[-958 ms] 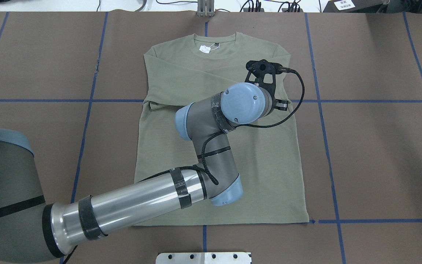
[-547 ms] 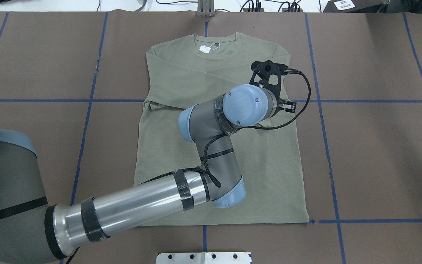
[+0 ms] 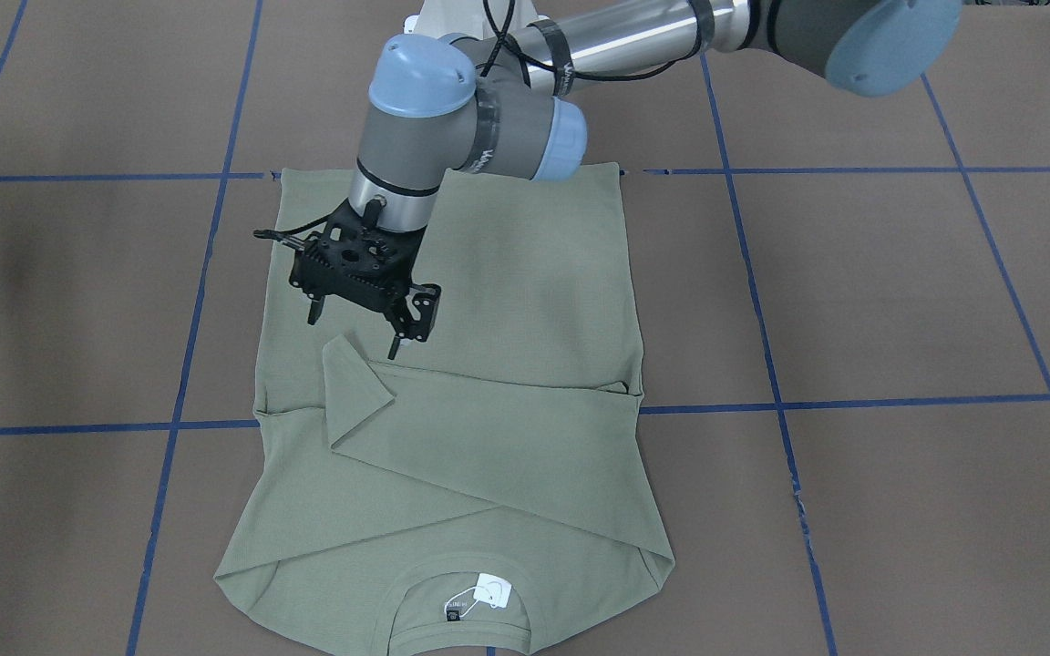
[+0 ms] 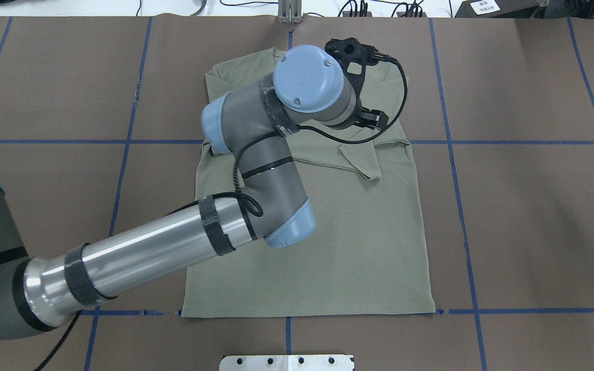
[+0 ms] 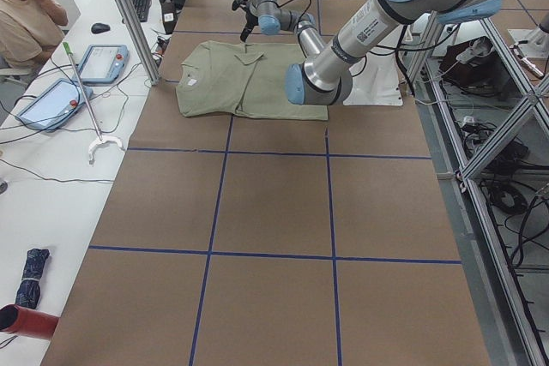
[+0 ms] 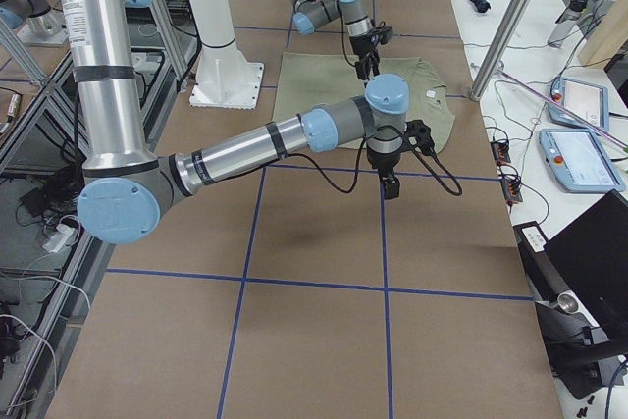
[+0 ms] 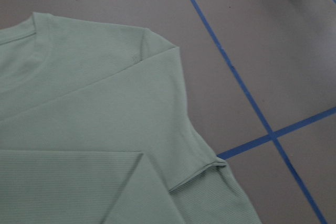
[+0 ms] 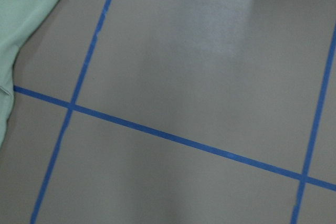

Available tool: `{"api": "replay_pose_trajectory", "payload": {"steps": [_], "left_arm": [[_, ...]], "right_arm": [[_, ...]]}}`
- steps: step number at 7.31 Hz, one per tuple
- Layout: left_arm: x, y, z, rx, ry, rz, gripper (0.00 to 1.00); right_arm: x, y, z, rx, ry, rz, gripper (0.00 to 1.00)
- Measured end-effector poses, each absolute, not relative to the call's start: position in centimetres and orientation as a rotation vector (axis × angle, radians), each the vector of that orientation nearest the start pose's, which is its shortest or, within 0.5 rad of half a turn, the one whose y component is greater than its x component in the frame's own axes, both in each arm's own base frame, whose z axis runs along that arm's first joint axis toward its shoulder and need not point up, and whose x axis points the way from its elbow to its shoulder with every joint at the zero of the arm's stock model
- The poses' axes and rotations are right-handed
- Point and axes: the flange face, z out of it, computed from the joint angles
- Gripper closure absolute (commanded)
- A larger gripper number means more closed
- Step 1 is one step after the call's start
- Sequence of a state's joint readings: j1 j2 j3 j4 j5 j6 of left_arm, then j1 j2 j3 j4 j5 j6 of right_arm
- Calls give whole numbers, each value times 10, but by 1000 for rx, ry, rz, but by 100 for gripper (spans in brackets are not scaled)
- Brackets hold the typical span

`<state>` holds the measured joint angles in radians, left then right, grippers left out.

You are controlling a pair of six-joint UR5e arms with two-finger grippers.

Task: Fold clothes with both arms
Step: 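Fold the held sleeve across the shirt toward the collar with the left gripper, then release the sleeve and raise the left gripper while the right gripper moves in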

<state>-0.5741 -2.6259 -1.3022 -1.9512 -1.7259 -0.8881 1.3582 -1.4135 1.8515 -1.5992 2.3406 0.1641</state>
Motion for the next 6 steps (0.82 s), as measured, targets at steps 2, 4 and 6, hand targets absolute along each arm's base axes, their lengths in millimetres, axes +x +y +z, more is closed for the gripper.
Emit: {"api": "replay_pose_trajectory", "payload": {"steps": [2,4,6], "left_arm": [[490,-528,98,596,933,268,0],[407,-533,159,617,886,351,0],[360,-539,205,608,868,412,0]], "right_arm": [[-150,-566,359,233,-826,-135,0],[-288,-553,280,258,-783,-55,3],[-397,-532,238,289,-737,-5,7]]}}
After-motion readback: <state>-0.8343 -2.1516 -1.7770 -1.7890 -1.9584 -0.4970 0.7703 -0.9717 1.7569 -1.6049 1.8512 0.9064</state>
